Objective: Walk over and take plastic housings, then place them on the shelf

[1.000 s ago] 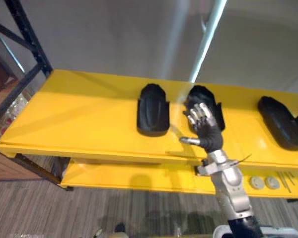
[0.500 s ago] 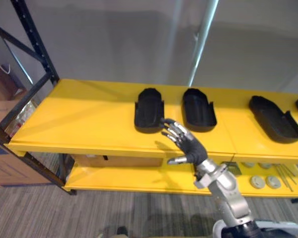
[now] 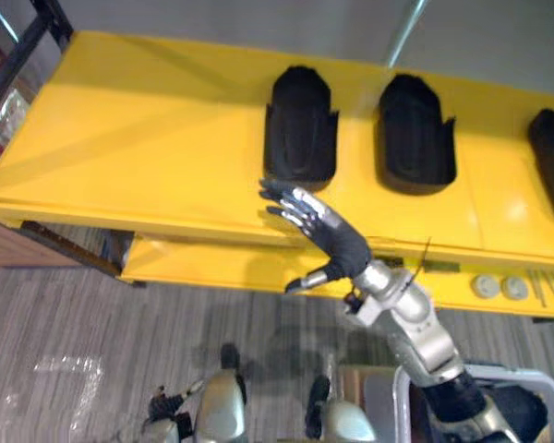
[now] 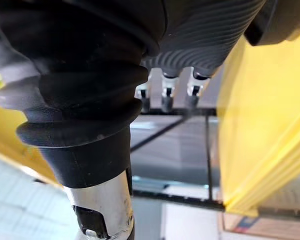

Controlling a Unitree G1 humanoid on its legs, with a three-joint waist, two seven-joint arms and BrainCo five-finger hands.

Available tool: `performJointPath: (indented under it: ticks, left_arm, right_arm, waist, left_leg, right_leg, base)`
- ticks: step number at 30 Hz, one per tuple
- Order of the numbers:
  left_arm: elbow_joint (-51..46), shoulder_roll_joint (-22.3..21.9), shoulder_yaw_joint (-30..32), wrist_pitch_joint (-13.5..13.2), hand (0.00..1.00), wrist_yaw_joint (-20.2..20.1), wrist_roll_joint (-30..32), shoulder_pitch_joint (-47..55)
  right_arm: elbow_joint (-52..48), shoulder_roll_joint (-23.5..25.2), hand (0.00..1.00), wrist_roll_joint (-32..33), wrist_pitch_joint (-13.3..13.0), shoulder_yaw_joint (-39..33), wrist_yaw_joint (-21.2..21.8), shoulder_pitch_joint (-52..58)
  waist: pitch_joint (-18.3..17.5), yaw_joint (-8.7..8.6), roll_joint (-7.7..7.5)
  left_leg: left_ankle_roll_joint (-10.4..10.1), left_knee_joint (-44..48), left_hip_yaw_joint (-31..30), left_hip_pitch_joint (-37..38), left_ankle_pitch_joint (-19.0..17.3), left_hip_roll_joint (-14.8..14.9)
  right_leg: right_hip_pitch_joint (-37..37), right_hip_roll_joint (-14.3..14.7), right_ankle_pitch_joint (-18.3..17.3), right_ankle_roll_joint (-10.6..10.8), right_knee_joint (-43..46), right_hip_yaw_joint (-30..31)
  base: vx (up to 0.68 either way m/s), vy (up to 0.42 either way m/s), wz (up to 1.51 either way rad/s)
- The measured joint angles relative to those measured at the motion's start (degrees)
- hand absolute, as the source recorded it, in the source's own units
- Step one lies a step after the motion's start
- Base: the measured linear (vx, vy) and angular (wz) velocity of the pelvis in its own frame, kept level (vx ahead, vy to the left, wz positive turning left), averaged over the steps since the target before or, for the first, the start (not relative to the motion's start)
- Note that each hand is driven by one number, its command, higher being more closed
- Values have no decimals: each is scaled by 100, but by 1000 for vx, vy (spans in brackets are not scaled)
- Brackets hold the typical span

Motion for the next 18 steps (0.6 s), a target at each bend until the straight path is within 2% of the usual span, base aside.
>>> performJointPath:
  ticks: [6, 10, 12, 14, 18]
  left_arm:
    - [3, 14, -39, 9, 0, 10, -36, -42]
    - [31, 11, -42, 11, 0, 9, -36, -53]
    - [27, 7, -42, -4, 0, 9, -36, -54]
    - [29, 9, -41, -9, 0, 8, -36, -53]
    - [6, 12, -36, -21, 0, 2, -44, -54]
  right_arm:
    - [-1, -11, 0, -33, 4, 0, -77, -183]
    - [-1, -15, 0, -382, 74, 5, -154, -189]
    - [0, -21, 0, -653, 74, -4, -465, -193]
    - [6, -35, 0, -863, 73, -20, -602, -198]
    - [86, -131, 0, -1029, 80, -227, -662, -373]
  waist:
    - [87, 25, 5]
    - [104, 78, 11]
    - [104, 88, 11]
    - [114, 89, 9]
    - [146, 89, -25]
  left_leg:
    - [1, 65, -69, -142, 0, -3]
    - [0, 48, -95, -140, 0, -10]
    - [-13, -14, -98, -145, 24, -26]
    - [-17, -67, -101, -145, 48, -41]
    - [-35, -102, -139, -136, 74, -47]
  right_leg:
    - [-107, 8, -48, -15, 70, -13]
    - [-111, 7, -105, -24, 106, -16]
    - [-162, -4, -129, -32, 140, -15]
    - [-191, -14, -140, -30, 159, -16]
    - [-191, -1, -138, -26, 167, -21]
  base:
    - [-2, 0, 5]
    - [13, -7, 4]
    - [0, 0, 0]
    - [0, 0, 0]
    - [33, -14, 6]
